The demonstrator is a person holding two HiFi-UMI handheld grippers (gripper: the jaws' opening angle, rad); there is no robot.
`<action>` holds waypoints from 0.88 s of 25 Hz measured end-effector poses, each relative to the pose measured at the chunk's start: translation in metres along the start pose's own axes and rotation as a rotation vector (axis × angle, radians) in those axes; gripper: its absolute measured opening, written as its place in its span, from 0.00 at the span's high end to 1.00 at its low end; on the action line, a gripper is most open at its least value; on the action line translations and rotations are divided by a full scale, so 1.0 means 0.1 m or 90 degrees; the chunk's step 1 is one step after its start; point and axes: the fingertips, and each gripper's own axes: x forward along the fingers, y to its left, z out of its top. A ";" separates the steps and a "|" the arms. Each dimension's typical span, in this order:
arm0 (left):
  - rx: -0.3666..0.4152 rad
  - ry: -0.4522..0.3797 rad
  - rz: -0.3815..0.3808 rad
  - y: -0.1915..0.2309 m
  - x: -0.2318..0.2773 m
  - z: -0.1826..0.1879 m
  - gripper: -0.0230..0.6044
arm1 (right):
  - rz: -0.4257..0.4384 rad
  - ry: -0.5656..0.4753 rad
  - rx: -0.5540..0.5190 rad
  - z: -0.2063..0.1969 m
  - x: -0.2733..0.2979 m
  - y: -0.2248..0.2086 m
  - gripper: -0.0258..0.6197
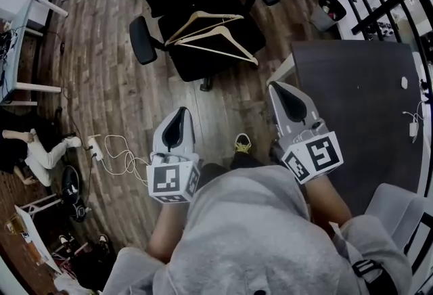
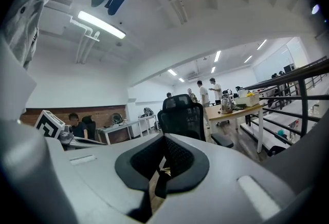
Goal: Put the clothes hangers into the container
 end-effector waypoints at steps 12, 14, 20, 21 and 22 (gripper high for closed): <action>0.026 -0.014 0.011 -0.15 -0.06 0.11 0.94 | 0.008 -0.023 0.013 0.04 -0.12 -0.08 0.96; 0.033 -0.018 0.010 -0.17 -0.06 0.12 0.94 | 0.008 -0.030 0.013 0.05 -0.13 -0.09 0.96; 0.046 -0.025 -0.001 -0.17 0.04 0.13 0.94 | 0.002 -0.041 0.006 0.08 -0.07 -0.13 0.96; 0.049 -0.027 -0.002 -0.16 0.08 0.14 0.94 | 0.001 -0.042 0.003 0.10 -0.05 -0.14 0.96; 0.051 -0.029 -0.004 -0.15 0.12 0.15 0.95 | -0.001 -0.044 0.000 0.11 -0.02 -0.16 0.96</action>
